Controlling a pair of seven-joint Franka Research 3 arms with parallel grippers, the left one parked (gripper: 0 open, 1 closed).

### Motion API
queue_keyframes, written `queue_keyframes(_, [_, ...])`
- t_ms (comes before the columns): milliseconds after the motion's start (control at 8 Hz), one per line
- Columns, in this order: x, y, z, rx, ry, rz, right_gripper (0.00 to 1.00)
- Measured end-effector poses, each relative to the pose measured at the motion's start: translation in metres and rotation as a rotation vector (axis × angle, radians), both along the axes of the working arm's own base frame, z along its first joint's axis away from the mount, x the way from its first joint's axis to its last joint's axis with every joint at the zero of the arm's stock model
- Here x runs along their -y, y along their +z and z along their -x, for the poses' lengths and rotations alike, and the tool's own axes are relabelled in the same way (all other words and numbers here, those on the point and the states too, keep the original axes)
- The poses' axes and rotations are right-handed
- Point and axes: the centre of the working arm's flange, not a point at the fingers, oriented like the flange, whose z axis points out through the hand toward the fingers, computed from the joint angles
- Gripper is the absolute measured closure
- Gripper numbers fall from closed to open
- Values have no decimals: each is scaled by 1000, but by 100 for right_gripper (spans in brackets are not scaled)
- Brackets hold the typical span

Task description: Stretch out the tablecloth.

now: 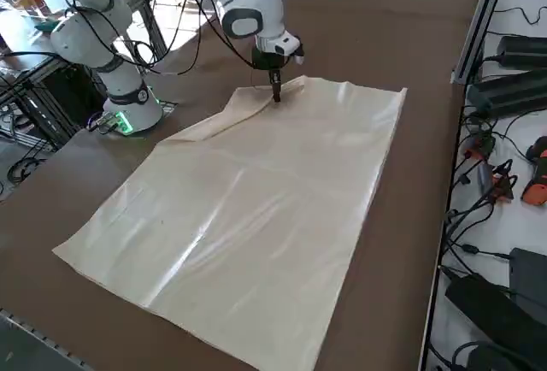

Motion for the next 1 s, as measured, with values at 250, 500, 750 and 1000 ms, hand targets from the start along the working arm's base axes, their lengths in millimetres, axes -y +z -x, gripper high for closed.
queue_keyframes(250, [4,3,-7,4,0,1,78])
queue_keyframes(500, [10,9,-17,5,18,7,70])
queue_keyframes(750, [18,15,-29,18,26,5,68])
queue_keyframes(1000, [23,19,-36,27,22,6,63])
